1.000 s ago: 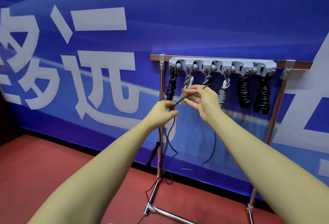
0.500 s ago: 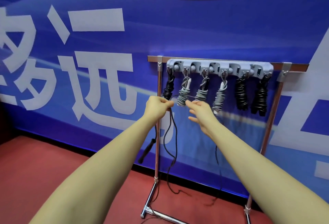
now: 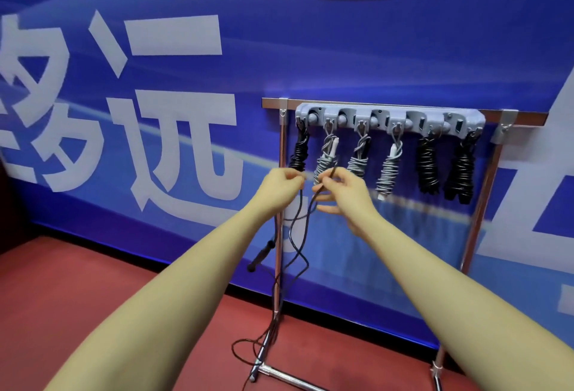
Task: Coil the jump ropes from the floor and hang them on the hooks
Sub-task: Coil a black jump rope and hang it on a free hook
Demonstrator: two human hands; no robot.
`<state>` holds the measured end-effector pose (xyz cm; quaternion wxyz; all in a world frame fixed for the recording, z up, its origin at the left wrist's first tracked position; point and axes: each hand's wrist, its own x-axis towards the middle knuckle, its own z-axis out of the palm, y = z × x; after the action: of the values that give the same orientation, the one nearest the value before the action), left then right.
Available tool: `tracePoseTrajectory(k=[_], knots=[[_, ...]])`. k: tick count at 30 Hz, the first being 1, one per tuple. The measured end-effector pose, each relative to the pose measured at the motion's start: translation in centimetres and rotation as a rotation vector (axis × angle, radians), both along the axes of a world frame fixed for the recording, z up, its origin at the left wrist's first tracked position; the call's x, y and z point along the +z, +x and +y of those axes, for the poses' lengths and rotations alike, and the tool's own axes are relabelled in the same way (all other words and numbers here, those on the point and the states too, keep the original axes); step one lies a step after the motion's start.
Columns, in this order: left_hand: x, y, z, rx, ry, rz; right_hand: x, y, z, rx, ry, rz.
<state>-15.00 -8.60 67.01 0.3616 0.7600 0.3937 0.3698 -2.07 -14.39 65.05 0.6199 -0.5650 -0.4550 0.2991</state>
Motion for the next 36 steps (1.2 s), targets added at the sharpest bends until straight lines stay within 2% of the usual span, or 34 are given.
tracePoseTrajectory(k=[2,5,11,13,18,22,25,31,36], knots=[[-1.5,-0.6,-0.4,-0.063,0.014,0.131,0.6,0.1,-0.1,-0.032,0.080,0.087],[-3.4,-0.5,-0.7,-0.147,0.031,0.222,1.4,0.1,0.0,-0.050,0.183,0.235],[-3.9,0.3,-0.4,-0.074,0.055,0.175,1.8,1.0,-0.1,-0.075,0.251,0.367],[-3.1,0.7,-0.3,-0.037,0.056,0.146,1.2,1.5,-0.3,-0.076,0.170,0.320],[-0.4,2.3,0.2,0.050,0.107,-0.009,-1.6,1.2,-0.6,0.068,-0.127,-0.013],[2.4,3.2,0.1,0.046,0.157,-0.063,-2.5,0.4,-0.7,0.237,-0.173,-0.120],[3.6,3.2,0.4,0.048,0.141,-0.086,-1.9,0.1,-0.5,0.198,-0.105,-0.037],[0.9,1.6,0.7,-0.039,-0.143,-0.197,0.2,1.5,-0.5,0.000,0.055,0.164],[-3.5,0.4,0.0,-0.175,-0.208,-0.049,1.6,2.0,-0.1,-0.001,0.150,0.360]])
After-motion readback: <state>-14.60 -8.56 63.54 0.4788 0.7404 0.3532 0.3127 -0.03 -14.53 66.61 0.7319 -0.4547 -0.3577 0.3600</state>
